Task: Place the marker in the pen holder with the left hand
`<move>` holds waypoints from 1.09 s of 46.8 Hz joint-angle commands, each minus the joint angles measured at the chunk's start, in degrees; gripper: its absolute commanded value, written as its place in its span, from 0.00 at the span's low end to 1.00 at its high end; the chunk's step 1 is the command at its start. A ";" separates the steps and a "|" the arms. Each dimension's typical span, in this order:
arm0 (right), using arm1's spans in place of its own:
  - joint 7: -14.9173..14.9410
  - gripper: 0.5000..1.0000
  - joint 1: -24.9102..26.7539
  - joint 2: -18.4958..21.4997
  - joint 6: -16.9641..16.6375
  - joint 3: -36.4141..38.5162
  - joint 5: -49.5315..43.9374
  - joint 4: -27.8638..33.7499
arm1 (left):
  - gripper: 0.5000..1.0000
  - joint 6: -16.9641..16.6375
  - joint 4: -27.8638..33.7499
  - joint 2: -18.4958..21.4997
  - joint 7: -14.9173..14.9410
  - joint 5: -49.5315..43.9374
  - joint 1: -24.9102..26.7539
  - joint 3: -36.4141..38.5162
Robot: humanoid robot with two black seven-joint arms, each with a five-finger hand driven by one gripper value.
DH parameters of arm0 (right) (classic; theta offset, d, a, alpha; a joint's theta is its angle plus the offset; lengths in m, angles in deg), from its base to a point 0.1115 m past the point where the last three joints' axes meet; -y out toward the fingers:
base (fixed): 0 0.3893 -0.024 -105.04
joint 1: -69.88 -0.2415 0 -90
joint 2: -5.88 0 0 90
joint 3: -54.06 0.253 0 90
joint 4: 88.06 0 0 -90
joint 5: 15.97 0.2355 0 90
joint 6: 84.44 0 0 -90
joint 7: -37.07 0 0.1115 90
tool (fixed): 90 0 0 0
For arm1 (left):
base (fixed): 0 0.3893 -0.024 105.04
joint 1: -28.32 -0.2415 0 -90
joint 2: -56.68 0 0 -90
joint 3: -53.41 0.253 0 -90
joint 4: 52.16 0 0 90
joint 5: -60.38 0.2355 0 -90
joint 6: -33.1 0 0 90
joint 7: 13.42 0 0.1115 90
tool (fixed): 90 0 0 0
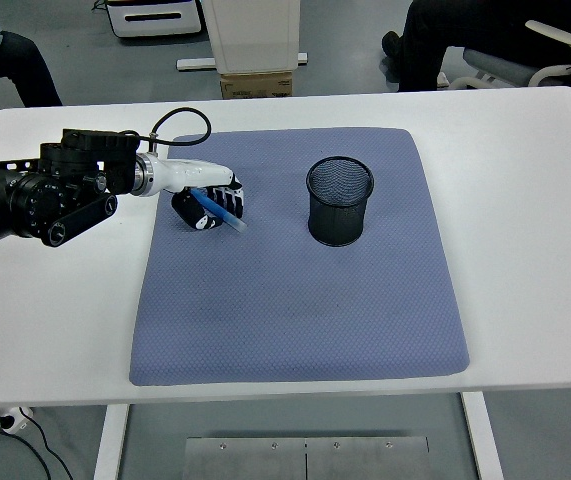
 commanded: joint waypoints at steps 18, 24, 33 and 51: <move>0.00 1.00 0.00 0.00 0.00 0.02 0.00 -0.04 | 0.00 0.41 -0.08 0.22 0.01 0.00 0.05 0.00; 0.00 1.00 0.00 0.00 0.00 0.01 0.00 -0.04 | 0.00 0.67 -0.08 0.39 0.01 -0.44 0.31 -0.18; 0.00 1.00 0.00 0.00 0.09 0.01 0.00 0.04 | 0.00 1.72 -0.08 0.74 0.01 -2.37 1.10 -0.44; 0.00 1.00 0.00 0.00 0.00 0.02 0.00 -0.04 | 0.00 3.84 0.00 0.92 -0.08 -6.59 4.79 -1.32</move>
